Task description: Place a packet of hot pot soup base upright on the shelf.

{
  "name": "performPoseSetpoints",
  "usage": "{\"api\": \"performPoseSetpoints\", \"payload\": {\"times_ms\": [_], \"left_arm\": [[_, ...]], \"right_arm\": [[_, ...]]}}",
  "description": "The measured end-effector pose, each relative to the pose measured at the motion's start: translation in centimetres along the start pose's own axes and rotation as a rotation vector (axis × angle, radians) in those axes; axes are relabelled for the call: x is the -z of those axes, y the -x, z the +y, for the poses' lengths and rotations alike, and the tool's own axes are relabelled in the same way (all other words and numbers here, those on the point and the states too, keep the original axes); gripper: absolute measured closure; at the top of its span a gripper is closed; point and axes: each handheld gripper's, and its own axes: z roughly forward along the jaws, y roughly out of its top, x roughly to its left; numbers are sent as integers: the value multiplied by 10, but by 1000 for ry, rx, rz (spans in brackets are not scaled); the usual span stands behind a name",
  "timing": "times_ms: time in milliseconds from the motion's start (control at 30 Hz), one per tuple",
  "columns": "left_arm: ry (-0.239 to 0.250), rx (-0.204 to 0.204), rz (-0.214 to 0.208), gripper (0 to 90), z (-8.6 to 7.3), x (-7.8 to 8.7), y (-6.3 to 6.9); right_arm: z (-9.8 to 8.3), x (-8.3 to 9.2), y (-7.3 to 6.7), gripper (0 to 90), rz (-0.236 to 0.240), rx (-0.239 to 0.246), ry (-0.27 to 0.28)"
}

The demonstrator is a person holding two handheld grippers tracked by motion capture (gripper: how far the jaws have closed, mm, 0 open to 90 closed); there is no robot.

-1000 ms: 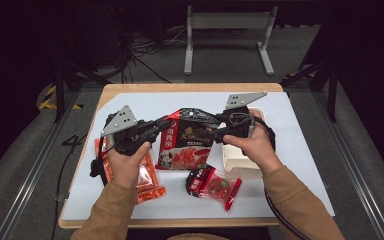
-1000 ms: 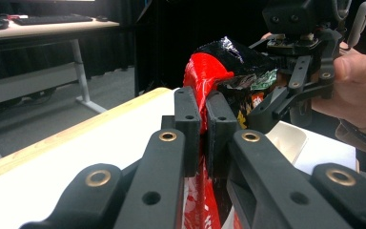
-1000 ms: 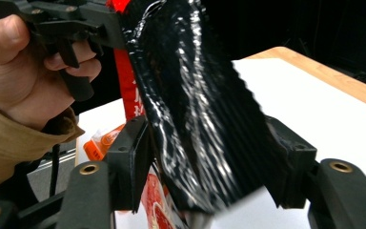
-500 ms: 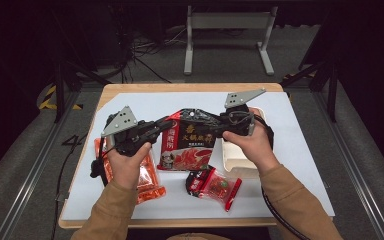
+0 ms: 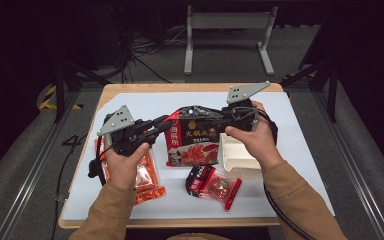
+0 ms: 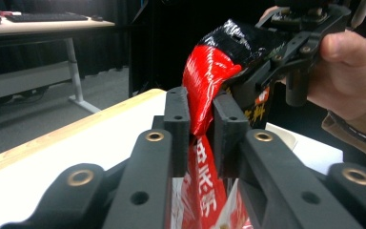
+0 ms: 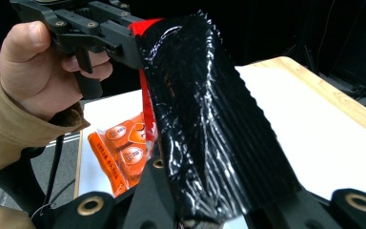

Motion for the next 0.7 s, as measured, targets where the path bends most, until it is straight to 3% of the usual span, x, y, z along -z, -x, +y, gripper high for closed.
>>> {"api": "performPoseSetpoints", "payload": {"times_ms": [167,433,700], "left_arm": [[-3,10,4,672,1,4,0],[-53,-1,30,620,-1,4,-2],[-78,4,45,585,-3,5,-4]], "right_arm": [[5,15,4,801,-34,3,25],[14,45,13,801,-105,15,38],[16,62,23,800,-163,27,27]]}}
